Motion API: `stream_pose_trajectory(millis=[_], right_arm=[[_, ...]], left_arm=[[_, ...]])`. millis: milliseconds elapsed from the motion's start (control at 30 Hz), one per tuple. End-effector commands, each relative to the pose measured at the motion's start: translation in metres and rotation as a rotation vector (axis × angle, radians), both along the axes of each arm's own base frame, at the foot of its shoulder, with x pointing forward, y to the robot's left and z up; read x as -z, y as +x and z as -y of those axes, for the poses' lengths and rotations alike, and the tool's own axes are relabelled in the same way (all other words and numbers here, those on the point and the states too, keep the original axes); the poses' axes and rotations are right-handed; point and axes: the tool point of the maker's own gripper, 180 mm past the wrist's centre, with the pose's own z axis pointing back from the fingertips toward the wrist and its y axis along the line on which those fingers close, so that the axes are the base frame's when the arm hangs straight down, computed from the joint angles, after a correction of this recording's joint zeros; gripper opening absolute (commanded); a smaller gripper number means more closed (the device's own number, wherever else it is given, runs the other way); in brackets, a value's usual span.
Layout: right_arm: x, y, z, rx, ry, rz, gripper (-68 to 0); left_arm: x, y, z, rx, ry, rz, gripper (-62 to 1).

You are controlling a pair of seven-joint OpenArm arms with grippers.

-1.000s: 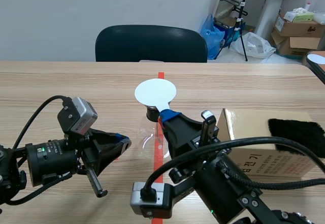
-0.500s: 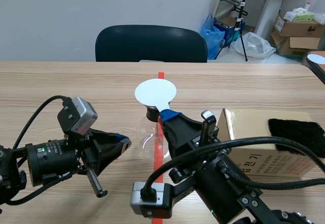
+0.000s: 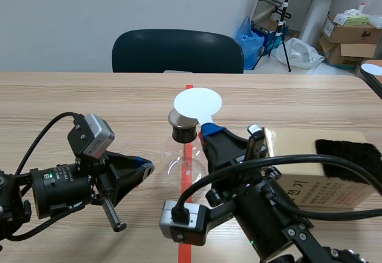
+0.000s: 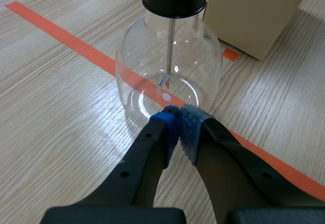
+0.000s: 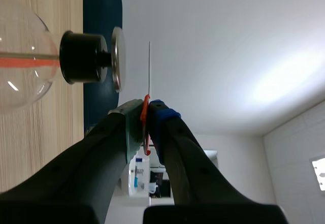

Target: Do the electroscope experiment

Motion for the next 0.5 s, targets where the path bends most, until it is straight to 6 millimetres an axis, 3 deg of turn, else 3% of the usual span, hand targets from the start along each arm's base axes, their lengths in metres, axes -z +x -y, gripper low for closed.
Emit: stream_pose_trajectory(millis=[0,467], right_arm=[[-0.013,0.009,0.007,0.039,0.021,0.037,-66.7],[-0.016,0.029,0.065,0.379,0.059,0.041,-66.7]], left_arm=[[-0.009,0.003,0.002,-0.005,-0.03,0.019,-57.9],[-0.009,0.003,0.002,-0.005,-0.03,0.019,-57.9]])
